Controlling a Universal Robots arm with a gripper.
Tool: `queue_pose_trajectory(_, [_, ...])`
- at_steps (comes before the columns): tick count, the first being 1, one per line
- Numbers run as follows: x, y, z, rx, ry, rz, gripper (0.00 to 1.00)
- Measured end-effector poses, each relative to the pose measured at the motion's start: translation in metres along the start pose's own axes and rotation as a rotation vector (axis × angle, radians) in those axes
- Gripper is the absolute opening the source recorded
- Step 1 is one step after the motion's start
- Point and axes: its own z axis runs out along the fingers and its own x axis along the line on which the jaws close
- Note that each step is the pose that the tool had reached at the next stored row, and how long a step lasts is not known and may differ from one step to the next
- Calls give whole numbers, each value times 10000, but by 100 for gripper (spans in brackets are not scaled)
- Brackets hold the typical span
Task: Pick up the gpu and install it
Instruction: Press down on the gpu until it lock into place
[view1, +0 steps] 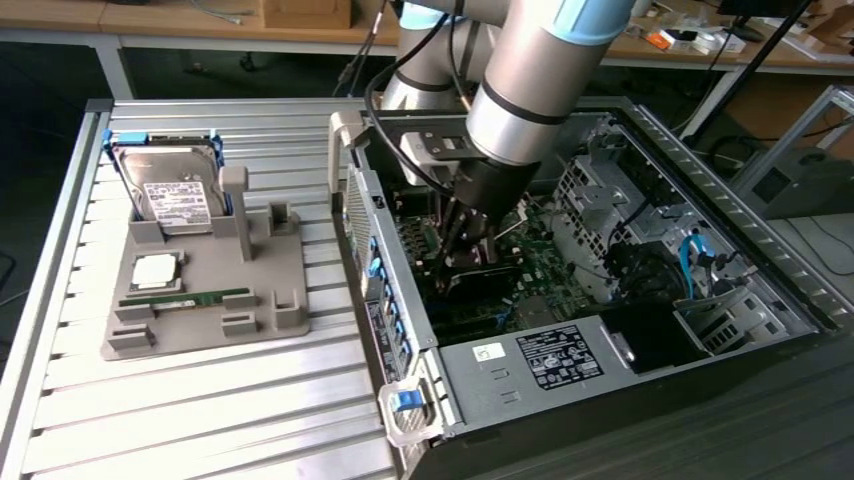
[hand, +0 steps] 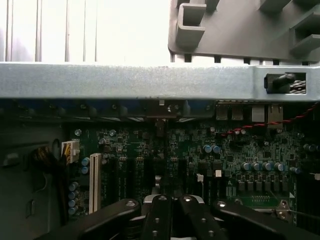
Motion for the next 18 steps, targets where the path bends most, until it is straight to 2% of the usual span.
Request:
queue_pose_trajectory(4, [-2,-6,41,-12,-14,-3,11])
queue_pose_trajectory(9, [-1,-6,47,-20,-7,-1,11])
queue_pose_trajectory(11, [-4,-2,1,-2,-44,-4,11])
queue_pose_trajectory(13, [-2,10,-105,-19,-9,1,11])
queue_pose_trajectory(15, [-1,3,-156,-17,-11,-4,11])
queue_pose_trajectory(18, [1,-94,-172,-46,-11,-1,11])
